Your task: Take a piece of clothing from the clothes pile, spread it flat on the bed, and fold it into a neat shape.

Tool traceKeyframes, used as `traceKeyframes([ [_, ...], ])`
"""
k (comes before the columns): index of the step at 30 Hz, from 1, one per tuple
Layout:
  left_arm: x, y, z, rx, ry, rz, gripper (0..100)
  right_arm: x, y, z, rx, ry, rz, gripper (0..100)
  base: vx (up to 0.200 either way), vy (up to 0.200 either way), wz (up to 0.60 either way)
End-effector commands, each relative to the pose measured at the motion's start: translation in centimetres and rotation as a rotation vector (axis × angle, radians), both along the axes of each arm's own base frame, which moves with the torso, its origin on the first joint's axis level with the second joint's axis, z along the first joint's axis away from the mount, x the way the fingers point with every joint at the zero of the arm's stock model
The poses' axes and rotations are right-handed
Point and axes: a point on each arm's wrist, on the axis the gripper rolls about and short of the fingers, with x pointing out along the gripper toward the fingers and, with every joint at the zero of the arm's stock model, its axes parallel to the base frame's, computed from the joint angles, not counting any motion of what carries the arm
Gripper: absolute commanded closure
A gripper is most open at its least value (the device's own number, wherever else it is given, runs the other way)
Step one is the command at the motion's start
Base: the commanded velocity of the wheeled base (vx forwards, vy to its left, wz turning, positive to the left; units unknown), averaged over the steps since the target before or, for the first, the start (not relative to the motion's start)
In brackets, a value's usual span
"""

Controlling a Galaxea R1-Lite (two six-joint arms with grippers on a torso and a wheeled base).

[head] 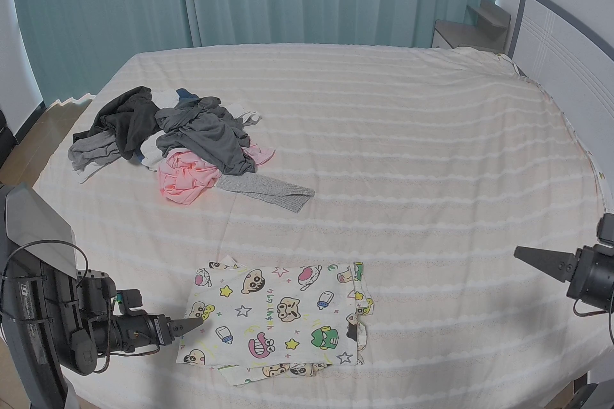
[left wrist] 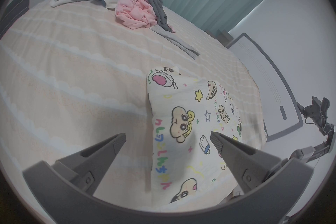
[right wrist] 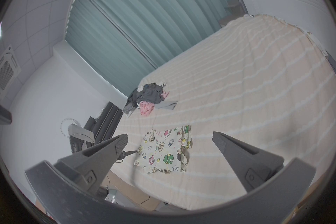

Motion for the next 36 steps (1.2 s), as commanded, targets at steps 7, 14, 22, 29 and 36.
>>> traceKeyframes([
  [7, 2.6, 0.4, -1.5, -0.098, -0.009, 0.003, 0, -3.3, -1.2, 0.2, 0.013, -0.113, 0.001, 0, 0.0, 0.0, 0.0],
  [14, 4.8, -0.8, -2.7, -0.137, -0.019, -0.019, 0, -3.4, -1.3, 0.1, 0.014, -0.114, 0.002, 0, 0.0, 0.0, 0.0],
  [22, 6.9, -2.7, -3.4, -0.174, -0.047, -0.063, 0, -3.4, -1.2, 0.1, 0.014, -0.113, 0.007, 0, 0.0, 0.0, 0.0],
  [29, 7.5, -3.9, -3.4, -0.186, -0.06, -0.095, 0, -3.4, -1.2, 0.2, 0.018, -0.115, 0.017, 0, 0.0, 0.0, 0.0],
  [36, 7.4, -5.0, -3.4, -0.19, -0.054, -0.13, 0, -3.4, -1.3, 0.2, 0.019, -0.118, 0.016, 0, 0.0, 0.0, 0.0],
])
